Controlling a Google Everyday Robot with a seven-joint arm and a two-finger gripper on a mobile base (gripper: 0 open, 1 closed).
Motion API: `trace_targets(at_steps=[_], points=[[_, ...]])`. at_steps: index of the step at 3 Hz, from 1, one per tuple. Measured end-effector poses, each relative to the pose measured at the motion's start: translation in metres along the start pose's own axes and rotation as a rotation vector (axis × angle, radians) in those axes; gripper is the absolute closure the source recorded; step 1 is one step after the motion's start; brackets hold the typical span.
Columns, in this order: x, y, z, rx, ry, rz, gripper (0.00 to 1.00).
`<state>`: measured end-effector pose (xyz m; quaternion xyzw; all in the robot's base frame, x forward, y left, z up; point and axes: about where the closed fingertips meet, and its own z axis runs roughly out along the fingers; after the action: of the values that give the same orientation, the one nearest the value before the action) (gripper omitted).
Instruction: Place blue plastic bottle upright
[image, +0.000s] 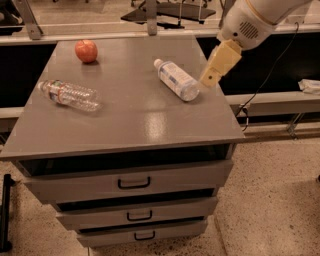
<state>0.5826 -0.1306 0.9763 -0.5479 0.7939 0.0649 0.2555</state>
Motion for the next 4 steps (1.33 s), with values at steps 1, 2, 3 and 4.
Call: trace_targets(at_steps=[1,2,3,4], points=[[-0.062,-0.021,0.033,-0.013,-0.093,0.11,0.0],[-0.062,-0.021,0.033,-0.013,-0.093,0.11,0.0],[-0.064,-0.023,0.036,-0.008,-0.112,0.123,0.0],[-0.078,-0.042,0.085,0.036,-0.122,0.251,0.0]])
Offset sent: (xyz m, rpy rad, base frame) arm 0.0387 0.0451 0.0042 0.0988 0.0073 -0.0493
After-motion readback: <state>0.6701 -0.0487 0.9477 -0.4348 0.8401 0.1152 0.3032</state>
